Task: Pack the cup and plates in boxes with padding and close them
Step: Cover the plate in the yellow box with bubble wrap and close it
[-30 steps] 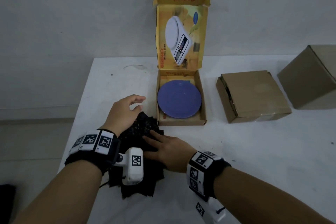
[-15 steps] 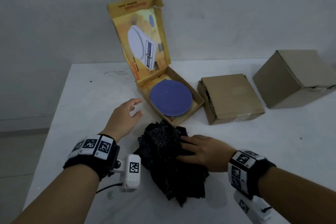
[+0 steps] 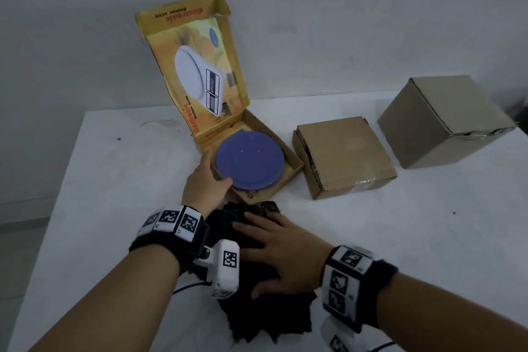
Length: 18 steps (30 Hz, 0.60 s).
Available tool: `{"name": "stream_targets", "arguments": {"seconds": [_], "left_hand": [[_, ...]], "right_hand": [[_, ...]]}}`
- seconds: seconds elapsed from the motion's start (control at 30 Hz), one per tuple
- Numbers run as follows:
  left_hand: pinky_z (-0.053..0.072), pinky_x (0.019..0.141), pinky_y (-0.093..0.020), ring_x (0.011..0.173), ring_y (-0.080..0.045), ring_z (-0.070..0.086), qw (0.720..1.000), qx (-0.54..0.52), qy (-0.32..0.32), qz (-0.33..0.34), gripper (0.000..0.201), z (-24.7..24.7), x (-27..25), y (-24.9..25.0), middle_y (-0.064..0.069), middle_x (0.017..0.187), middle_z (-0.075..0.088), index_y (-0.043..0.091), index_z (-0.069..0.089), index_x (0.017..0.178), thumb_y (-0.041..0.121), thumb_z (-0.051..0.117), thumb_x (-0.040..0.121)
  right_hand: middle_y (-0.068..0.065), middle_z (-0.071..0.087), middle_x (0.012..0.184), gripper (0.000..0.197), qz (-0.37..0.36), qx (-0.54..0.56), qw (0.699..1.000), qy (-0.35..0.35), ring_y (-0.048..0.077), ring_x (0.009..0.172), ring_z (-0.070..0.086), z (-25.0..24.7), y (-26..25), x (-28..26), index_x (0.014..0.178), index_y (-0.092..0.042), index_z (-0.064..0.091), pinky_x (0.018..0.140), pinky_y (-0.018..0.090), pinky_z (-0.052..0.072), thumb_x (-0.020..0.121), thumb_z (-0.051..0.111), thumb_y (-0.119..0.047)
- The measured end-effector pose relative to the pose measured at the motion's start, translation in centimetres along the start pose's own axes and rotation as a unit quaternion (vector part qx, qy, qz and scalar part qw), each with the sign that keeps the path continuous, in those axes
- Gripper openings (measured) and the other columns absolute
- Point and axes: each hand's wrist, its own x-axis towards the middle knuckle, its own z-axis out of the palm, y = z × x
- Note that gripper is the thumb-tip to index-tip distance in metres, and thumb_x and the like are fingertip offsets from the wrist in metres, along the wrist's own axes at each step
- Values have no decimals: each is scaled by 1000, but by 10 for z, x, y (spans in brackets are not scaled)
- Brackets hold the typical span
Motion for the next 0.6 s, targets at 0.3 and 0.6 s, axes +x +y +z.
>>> {"name": "stream_targets", "arguments": {"seconds": [0.3, 0.6], "left_hand": [[38, 102, -39, 128, -31, 45, 999, -2, -11, -36, 73, -26, 16, -23, -8, 150, 37, 27, 14, 152, 11, 52, 91], [37, 102, -32, 129, -24, 47, 999, -38, 10, 0, 62, -46, 5, -54, 1, 148, 41, 28, 27, 148, 7, 46, 93]], "right_hand": [[2, 16, 158, 68, 18, -11, 999, -34, 30, 145, 12, 15, 23, -23, 143, -41, 27, 111, 53, 21, 83, 45, -69], [-5, 55, 136, 36, -8, 5, 999, 52, 25, 128, 49, 9, 26, -22, 121, -39, 60, 95, 44, 48, 90, 44, -47]]}}
